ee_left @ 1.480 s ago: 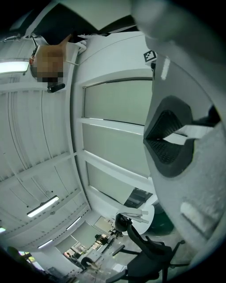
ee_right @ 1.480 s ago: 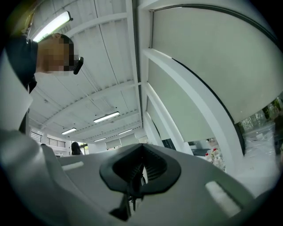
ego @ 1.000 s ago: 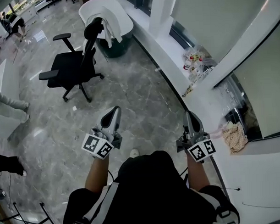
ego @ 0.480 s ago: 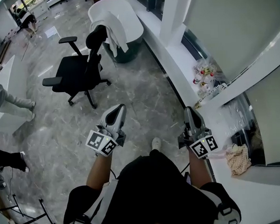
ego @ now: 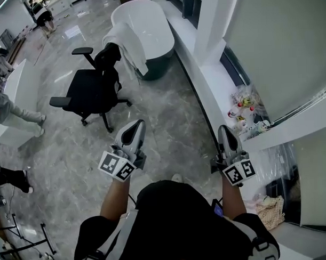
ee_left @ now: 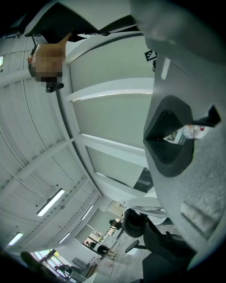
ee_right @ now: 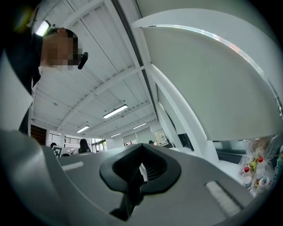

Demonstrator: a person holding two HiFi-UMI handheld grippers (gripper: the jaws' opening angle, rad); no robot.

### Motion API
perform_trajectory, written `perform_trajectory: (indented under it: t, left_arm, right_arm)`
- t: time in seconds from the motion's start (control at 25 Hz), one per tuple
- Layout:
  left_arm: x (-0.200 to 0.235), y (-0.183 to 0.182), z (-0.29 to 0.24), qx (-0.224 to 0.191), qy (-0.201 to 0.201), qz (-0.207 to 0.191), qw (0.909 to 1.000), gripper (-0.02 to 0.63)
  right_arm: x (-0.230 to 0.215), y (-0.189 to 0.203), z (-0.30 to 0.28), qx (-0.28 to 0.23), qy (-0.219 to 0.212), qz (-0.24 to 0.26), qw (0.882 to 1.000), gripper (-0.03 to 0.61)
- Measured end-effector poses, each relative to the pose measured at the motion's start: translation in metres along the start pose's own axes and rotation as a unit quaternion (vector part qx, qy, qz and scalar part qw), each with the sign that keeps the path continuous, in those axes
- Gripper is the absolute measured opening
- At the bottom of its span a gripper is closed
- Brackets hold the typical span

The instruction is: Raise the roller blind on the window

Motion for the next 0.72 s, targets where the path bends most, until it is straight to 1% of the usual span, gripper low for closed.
perform_trajectory:
  t: [0.12, 0.28, 0.44, 0.6, 0.72]
  left_arm:
    - [-0.003, 0.008, -0.022, 0.005, -0.004, 0.003, 1.0000, 0.002]
    - [0.000, 0.016, -0.044, 0.017, 0.005, 0.006, 0.9998, 0.002]
    - [0.012, 0.021, -0.068, 0.022, 0.014, 0.024, 0.9994, 0.001]
    - [0.034, 0.033, -0.101, 0.023, 0.036, 0.041, 0.9983, 0.000]
    - [0.052, 0.041, -0.136, 0.014, 0.063, 0.050, 0.9966, 0.001]
  right_arm:
    - [-0.021, -0.005, -0.004, -0.001, 0.005, -0.010, 1.000, 0.002]
    - [-0.043, -0.004, -0.010, -0.003, 0.020, -0.026, 0.999, 0.002]
    - [-0.060, -0.005, -0.021, -0.005, 0.042, -0.030, 0.999, 0.002]
    - [-0.072, -0.012, -0.036, -0.018, 0.068, -0.014, 0.997, 0.002]
    - [-0.084, -0.020, -0.049, -0.034, 0.094, -0.004, 0.995, 0.002]
Point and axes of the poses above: the fingertips, and each gripper's own axes: z backward along the fingers, x to its left, y out of its underside, the point moved 8 cm from there along z, backward along the fingers, and after that the axes turned 10 degrees about -z, right-handed, at the moved point
